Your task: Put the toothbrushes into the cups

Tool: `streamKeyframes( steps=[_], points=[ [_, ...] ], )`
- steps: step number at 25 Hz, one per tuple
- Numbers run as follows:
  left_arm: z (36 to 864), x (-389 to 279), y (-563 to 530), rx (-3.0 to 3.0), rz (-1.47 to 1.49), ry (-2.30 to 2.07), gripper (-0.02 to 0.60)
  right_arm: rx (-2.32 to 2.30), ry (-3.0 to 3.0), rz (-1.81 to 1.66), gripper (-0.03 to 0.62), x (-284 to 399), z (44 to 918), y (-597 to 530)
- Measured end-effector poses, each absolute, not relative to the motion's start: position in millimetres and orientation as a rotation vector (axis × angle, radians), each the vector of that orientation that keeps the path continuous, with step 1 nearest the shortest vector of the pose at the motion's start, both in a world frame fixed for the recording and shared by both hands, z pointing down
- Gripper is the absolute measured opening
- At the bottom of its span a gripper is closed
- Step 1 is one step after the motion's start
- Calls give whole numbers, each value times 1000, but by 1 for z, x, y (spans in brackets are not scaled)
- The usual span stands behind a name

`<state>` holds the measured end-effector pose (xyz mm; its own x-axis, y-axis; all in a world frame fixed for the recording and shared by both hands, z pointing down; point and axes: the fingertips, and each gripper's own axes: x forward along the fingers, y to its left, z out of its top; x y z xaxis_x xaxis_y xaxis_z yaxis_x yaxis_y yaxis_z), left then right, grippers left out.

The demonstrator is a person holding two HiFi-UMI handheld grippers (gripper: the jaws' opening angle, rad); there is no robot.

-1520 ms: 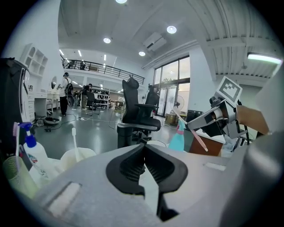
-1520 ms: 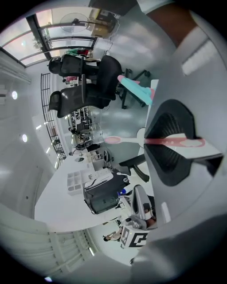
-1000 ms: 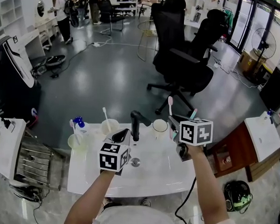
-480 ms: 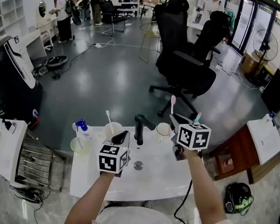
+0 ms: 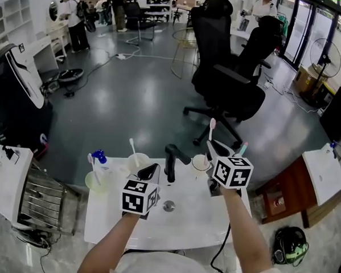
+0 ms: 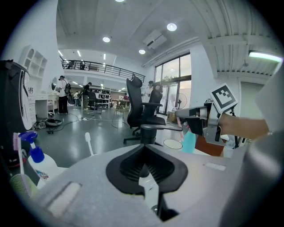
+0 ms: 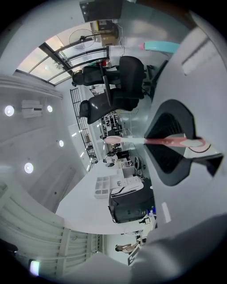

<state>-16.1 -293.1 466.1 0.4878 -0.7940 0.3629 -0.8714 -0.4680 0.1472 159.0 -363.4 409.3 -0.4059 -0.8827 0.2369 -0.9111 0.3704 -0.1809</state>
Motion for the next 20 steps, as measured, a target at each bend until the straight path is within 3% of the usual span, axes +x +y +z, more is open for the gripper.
streamKeyframes(
  steps=[20],
  points=[
    [480, -20, -300, 2406, 386, -1415, 3, 1630, -2458, 463, 40, 156, 472, -369]
  ],
)
